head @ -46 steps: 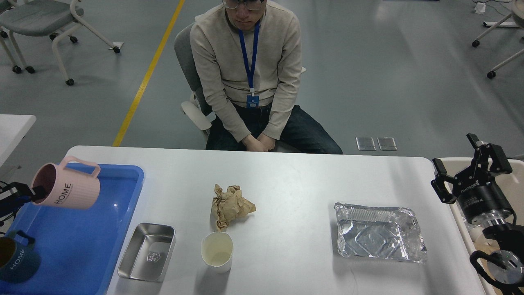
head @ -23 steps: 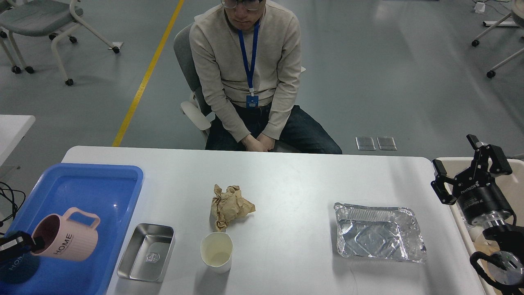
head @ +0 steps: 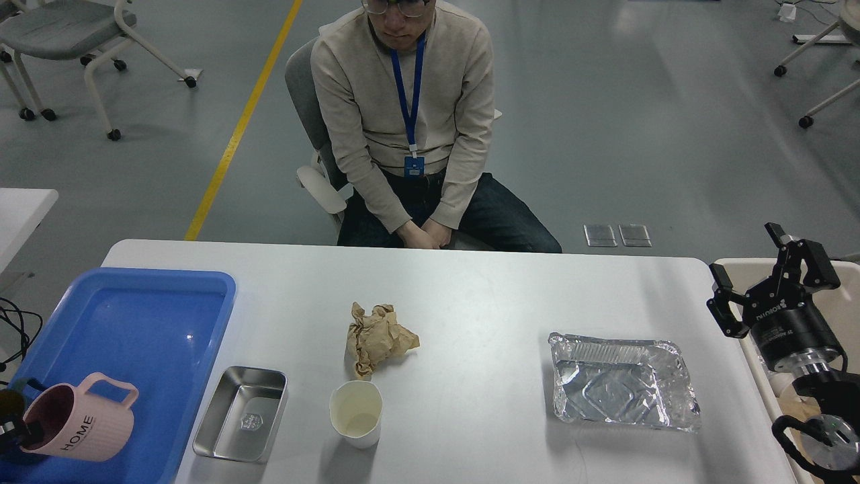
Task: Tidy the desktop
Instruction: 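Lower the pink mug into the blue tray and release it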
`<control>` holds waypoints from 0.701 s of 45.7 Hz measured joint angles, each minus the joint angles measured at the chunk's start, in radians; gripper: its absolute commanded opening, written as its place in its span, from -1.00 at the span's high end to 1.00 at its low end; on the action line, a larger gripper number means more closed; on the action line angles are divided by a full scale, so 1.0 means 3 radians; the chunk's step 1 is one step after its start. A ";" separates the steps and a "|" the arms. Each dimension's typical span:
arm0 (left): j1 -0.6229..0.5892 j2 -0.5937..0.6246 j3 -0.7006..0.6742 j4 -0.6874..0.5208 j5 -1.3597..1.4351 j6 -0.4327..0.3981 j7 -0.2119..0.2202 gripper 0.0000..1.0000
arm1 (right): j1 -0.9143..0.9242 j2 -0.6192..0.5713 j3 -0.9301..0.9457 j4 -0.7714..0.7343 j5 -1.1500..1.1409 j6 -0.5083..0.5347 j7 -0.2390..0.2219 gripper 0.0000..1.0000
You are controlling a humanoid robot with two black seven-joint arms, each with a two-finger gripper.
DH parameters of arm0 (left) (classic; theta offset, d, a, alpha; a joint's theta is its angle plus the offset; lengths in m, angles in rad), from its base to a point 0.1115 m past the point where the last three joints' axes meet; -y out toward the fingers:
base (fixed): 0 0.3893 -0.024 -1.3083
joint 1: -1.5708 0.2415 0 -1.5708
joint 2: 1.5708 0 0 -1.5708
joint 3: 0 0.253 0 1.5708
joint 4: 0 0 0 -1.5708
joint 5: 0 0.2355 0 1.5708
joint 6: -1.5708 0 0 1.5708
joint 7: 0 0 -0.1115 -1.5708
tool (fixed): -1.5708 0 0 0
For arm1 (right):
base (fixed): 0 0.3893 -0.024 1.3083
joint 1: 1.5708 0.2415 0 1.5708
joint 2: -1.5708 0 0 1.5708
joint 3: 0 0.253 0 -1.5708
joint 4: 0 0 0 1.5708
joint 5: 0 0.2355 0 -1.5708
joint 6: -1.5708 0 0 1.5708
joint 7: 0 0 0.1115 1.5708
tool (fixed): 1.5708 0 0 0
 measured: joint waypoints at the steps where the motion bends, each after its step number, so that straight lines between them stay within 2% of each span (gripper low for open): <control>1: 0.0005 -0.0018 0.0000 0.0016 0.0000 0.0000 0.0000 1.00 | -0.0001 0.0000 0.0000 -0.0001 0.0000 0.0000 0.0000 -1.00; 12: 0.0031 -0.0274 0.0000 0.0264 0.0003 0.0012 0.0000 0.99 | -0.0011 0.0002 0.0001 -0.0001 0.0000 0.0001 0.0000 -1.00; 24: 0.0033 -0.0330 -0.0003 0.0296 0.0000 0.0029 -0.0001 0.82 | -0.0008 0.0003 0.0001 -0.0001 0.0000 0.0002 0.0000 -1.00; 25: 0.0034 -0.0331 -0.0003 0.0296 0.0000 0.0030 -0.0003 0.77 | -0.0009 0.0004 0.0001 -0.0001 0.0000 0.0002 0.0000 -1.00; 27: 0.0036 -0.0334 -0.0003 0.0297 0.0000 0.0031 -0.0010 0.55 | -0.0012 0.0005 0.0001 -0.0001 0.0000 0.0001 0.0000 -1.00; 32: 0.0036 -0.0355 -0.0003 0.0294 -0.0001 0.0034 -0.0025 -0.32 | -0.0014 0.0007 0.0001 0.0003 0.0000 0.0002 0.0000 -1.00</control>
